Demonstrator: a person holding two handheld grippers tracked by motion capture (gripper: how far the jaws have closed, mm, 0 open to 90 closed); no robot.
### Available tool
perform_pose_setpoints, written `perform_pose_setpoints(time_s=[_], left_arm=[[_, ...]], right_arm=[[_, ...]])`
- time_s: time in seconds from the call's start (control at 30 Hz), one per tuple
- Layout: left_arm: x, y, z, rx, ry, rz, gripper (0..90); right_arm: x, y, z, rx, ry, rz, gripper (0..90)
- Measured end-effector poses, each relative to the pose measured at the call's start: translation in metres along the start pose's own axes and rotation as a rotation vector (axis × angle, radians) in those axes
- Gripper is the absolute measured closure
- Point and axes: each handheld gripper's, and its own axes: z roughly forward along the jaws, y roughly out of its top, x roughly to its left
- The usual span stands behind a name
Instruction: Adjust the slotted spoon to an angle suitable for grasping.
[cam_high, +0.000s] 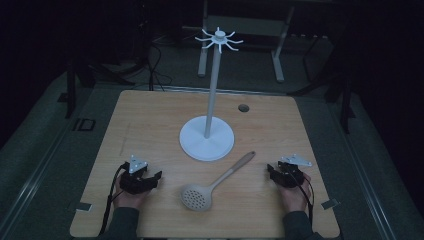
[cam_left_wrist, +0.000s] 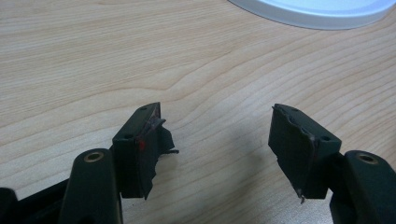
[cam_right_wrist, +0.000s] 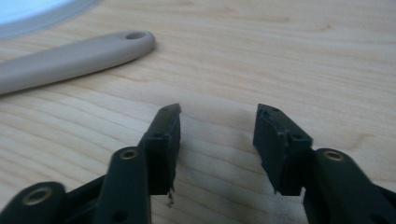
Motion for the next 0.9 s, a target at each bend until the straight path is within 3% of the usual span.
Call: perform_pose_setpoints(time_s=[0.13, 0.33, 0.47, 0.67, 0.9], left_arm=[[0.001, 0.000, -0.001, -0.002, 0.003, 0.000, 35.6], [0.001, -0.001, -0.002, -0.003, 0.006, 0.000, 35.6], [0.000, -0.001, -0.002, -0.003, 0.006, 0.002, 35.6], [0.000, -0.001, -0.001, -0.002, 0.006, 0.002, 35.6], [0.000, 0.000, -0.001, -0.008, -0.001, -0.002, 35.6]], right_arm=[[0.001, 0.001, -0.004, -0.023, 0.026, -0.006, 55.0], [0.008, 0.004, -0.009, -0.073, 0.041, -0.060, 67.8], [0.011, 0.006, -0.007, -0.071, 0.054, -0.063, 69.1], [0.015, 0.012, -0.008, -0.072, 0.082, -0.073, 81.6], [0.017, 0.032, 0.007, -0.067, 0.103, -0.066, 89.4]])
